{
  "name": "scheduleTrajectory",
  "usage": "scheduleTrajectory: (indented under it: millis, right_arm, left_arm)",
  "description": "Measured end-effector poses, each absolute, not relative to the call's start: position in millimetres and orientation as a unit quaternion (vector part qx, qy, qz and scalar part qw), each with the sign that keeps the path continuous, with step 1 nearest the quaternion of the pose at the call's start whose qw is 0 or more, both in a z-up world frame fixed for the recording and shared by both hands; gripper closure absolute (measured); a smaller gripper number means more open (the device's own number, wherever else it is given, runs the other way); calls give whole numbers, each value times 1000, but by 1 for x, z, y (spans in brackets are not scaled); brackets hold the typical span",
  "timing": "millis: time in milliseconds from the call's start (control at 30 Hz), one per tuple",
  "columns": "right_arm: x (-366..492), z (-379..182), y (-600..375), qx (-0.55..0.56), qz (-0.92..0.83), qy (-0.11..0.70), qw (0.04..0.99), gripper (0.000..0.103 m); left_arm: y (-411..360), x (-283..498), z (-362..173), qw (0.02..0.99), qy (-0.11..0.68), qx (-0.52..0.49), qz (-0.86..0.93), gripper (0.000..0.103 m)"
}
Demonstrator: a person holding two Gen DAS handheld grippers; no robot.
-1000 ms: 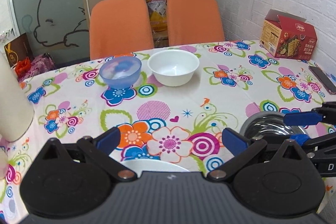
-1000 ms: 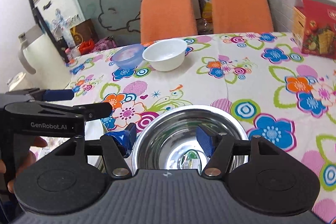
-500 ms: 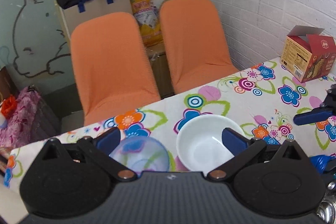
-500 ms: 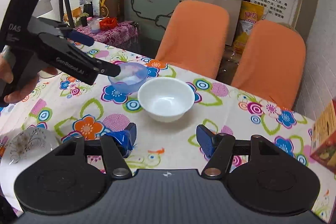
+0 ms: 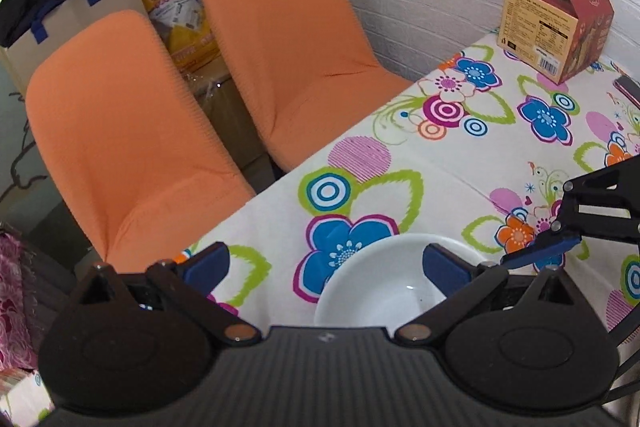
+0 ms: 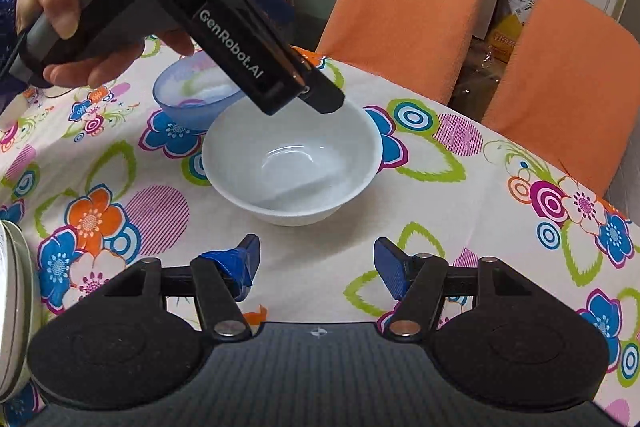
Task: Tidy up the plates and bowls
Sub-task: 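Close the left gripper on the white bowl rim, then lift and carry the white bowl with the left gripper over the steel bowl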
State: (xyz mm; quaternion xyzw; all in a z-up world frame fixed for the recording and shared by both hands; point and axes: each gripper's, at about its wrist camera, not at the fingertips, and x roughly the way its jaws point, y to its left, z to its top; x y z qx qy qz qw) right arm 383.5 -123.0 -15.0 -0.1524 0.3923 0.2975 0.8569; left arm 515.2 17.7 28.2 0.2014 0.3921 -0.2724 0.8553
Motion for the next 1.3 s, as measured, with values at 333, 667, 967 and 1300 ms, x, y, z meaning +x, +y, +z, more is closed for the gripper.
scheduleTrajectory:
  millis: [333,667,967,1300]
  right_arm:
    - [396,-22,-126,-120,312,397,855,54]
    - [402,-32,-116,-114,325,396,851,54]
    - [403,-39,-106,-129,333,350,866,53]
    - [402,-36,-101,-110,321,315,886,54]
  left_arm:
    - [25,542,0,834,447,131,-294,1]
    - [27,546,-21,818,478,105,-301,1]
    - [35,540,-23,839,468,90,-264,39]
    - [34,518,-12,843,458,89,-268,54]
